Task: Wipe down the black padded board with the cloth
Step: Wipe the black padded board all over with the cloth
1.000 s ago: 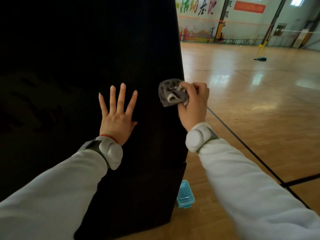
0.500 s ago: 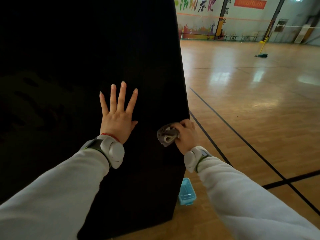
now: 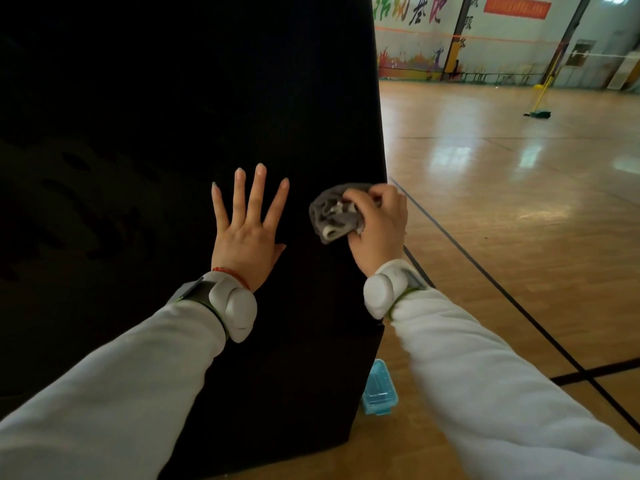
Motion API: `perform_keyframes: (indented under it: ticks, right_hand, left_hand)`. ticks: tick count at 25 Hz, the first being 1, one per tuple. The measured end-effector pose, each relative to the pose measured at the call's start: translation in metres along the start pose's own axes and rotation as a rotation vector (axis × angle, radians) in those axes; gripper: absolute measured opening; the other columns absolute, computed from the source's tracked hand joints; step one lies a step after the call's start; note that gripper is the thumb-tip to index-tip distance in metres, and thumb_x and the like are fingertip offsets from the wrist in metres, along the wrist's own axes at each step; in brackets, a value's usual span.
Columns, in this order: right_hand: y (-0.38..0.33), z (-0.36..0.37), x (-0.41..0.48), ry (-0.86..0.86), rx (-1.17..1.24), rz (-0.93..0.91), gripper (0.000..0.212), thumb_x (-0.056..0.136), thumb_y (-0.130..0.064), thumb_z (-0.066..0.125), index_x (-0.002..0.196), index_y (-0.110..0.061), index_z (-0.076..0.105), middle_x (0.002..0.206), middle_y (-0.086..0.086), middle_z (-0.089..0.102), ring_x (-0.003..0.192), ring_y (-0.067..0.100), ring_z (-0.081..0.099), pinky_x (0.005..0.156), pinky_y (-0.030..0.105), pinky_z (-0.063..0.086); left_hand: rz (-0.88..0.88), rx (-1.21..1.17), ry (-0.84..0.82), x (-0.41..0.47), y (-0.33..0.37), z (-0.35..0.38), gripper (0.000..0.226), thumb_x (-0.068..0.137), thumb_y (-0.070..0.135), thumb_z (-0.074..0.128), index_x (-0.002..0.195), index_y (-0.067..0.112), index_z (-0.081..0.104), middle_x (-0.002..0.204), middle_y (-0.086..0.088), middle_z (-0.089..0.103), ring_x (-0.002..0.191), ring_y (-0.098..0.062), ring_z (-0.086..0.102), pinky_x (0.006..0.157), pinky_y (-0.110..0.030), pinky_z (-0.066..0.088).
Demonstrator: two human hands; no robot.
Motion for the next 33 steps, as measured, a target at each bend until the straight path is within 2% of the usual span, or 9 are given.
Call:
perform_keyframes:
  ticks: [4, 7, 12, 14, 18, 22, 27, 31, 33]
  right_hand:
    - [0.026, 0.029, -0.05, -0.171, -0.049, 0.02, 0.052, 0.061, -0.001, 0.069, 0.104, -0.026, 0.054, 0.105, 0.004, 0.036, 0.093, 0.03, 0.039, 0.081, 0.047, 0.045]
    - [0.028, 0.027, -0.068, -0.265, -0.041, -0.008, 0.045, 0.06, -0.002, 0.07, 0.098, -0.023, 0.058, 0.096, 0.01, 0.046, 0.083, 0.036, 0.048, 0.072, 0.049, 0.049]
    - [0.003, -0.031, 0.009, 0.108, 0.11, 0.084, 0.039, 0.065, 0.007, 0.062, 0.101, -0.009, 0.063, 0.103, 0.02, 0.048, 0.095, 0.034, 0.046, 0.077, 0.036, 0.042]
    - [-0.001, -0.024, 0.022, 0.117, 0.078, 0.051, 0.039, 0.068, 0.002, 0.064, 0.104, -0.013, 0.062, 0.105, 0.017, 0.048, 0.097, 0.033, 0.046, 0.079, 0.042, 0.046]
    - [0.01, 0.01, -0.016, 0.031, 0.037, 0.022, 0.04, 0.068, -0.009, 0.068, 0.103, -0.023, 0.056, 0.104, 0.013, 0.047, 0.096, 0.03, 0.04, 0.08, 0.043, 0.044]
    - [0.029, 0.034, -0.061, -0.087, -0.01, 0.073, 0.052, 0.064, -0.006, 0.073, 0.105, -0.027, 0.05, 0.103, 0.007, 0.041, 0.094, 0.035, 0.045, 0.079, 0.039, 0.041]
    - [0.046, 0.046, -0.107, -0.319, -0.056, 0.076, 0.044, 0.06, -0.002, 0.073, 0.098, -0.019, 0.061, 0.097, 0.012, 0.048, 0.084, 0.035, 0.049, 0.074, 0.046, 0.049]
    - [0.029, -0.007, -0.044, 0.033, 0.104, 0.155, 0.035, 0.069, -0.001, 0.06, 0.103, -0.01, 0.061, 0.103, 0.02, 0.049, 0.098, 0.032, 0.045, 0.082, 0.03, 0.036]
    - [0.021, -0.007, -0.024, 0.09, 0.092, 0.099, 0.033, 0.072, -0.007, 0.058, 0.104, -0.015, 0.06, 0.105, 0.018, 0.048, 0.099, 0.029, 0.042, 0.083, 0.032, 0.039]
  left_hand:
    - [0.028, -0.006, 0.112, -0.006, -0.003, -0.007, 0.101, 0.076, 0.039, 0.07, 0.149, 0.024, 0.003, 0.154, -0.012, -0.006, 0.141, -0.035, -0.008, 0.11, -0.052, -0.015]
    - [0.053, 0.025, 0.089, -0.01, -0.007, 0.0, 0.105, 0.074, 0.041, 0.073, 0.148, 0.025, 0.0, 0.154, -0.012, -0.006, 0.141, -0.036, -0.007, 0.11, -0.049, -0.018]
    - [0.047, 0.057, 0.072, -0.008, -0.008, 0.004, 0.111, 0.074, 0.043, 0.072, 0.146, 0.025, -0.01, 0.153, -0.012, -0.011, 0.14, -0.035, -0.013, 0.108, -0.051, -0.021]
    - [0.051, 0.053, 0.062, -0.009, -0.009, 0.005, 0.109, 0.075, 0.043, 0.071, 0.146, 0.025, -0.009, 0.153, -0.011, -0.011, 0.139, -0.031, -0.019, 0.108, -0.05, -0.022]
    - [0.06, 0.023, 0.087, -0.009, -0.008, 0.003, 0.106, 0.075, 0.039, 0.072, 0.148, 0.026, -0.004, 0.154, -0.011, -0.011, 0.138, -0.028, -0.022, 0.108, -0.049, -0.021]
    - [0.039, -0.047, 0.135, -0.022, -0.004, 0.006, 0.096, 0.075, 0.034, 0.073, 0.149, 0.024, 0.012, 0.154, -0.014, -0.002, 0.141, -0.036, -0.007, 0.111, -0.049, -0.016]
    - [0.063, 0.014, 0.006, -0.045, -0.01, 0.033, 0.112, 0.068, 0.039, 0.078, 0.148, 0.027, 0.0, 0.154, -0.013, -0.006, 0.139, -0.032, -0.014, 0.109, -0.048, -0.021]
    - [0.039, 0.046, -0.019, -0.042, -0.008, 0.037, 0.114, 0.071, 0.045, 0.074, 0.147, 0.026, -0.008, 0.154, -0.011, -0.012, 0.137, -0.031, -0.022, 0.108, -0.051, -0.021]
    - [0.038, 0.039, -0.008, -0.044, -0.009, 0.037, 0.112, 0.071, 0.043, 0.074, 0.147, 0.026, -0.007, 0.154, -0.011, -0.011, 0.137, -0.03, -0.022, 0.109, -0.051, -0.02]
Point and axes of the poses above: each hand's wrist, its own x-axis towards the middle knuckle, its own z-axis out of the palm, y = z × x, the point moved 7 cm from there along x, towards the middle knuckle
